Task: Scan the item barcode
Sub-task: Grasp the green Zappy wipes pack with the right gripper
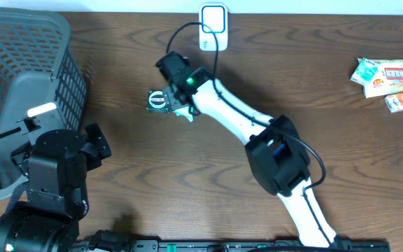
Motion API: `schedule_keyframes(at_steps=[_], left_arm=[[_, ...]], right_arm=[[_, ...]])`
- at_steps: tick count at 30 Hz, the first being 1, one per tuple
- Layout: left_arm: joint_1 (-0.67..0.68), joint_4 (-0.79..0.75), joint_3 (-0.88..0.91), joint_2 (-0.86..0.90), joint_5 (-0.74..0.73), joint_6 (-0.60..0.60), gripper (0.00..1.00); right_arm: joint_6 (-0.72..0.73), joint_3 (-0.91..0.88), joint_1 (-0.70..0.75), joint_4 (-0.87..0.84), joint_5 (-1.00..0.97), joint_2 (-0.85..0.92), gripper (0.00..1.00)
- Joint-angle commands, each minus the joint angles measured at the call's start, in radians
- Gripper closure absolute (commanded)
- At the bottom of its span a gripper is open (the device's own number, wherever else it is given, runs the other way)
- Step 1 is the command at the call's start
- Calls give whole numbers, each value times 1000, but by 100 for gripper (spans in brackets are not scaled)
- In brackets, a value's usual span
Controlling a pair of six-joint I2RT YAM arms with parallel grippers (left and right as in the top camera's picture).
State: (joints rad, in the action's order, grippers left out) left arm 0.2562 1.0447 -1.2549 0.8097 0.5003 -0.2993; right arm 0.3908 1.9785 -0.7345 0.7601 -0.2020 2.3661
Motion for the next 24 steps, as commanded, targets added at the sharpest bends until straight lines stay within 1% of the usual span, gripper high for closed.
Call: schedule_keyframes(at_steps=[1,8,13,15,17,19,22,24], left_arm=[[-2,2,-10,0,9,-2,2],[-2,2,-10,0,9,-2,2],[-2,2,-10,0,9,-2,2],[-2,2,-10,0,8,-2,2],[-2,2,-10,0,8,-2,2],[-2,2,-10,0,9,-2,2],[-2,2,-10,0,9,-2,2],[-2,2,-10,0,9,-2,2]], right_arm=[[20,-9,-35,-7,-159,-6,20],[20,-13,-61,-13,-166,23,21],[19,-13,-61,9,-167,65,23],[20,-13,-60,29,-179,67,32],[20,-12,-61,37,-191,67,44],[20,-12,-61,42,-192,67,50],[20,-11,-60,59,-203,67,51],[20,-2,-60,80,-244,66,51]])
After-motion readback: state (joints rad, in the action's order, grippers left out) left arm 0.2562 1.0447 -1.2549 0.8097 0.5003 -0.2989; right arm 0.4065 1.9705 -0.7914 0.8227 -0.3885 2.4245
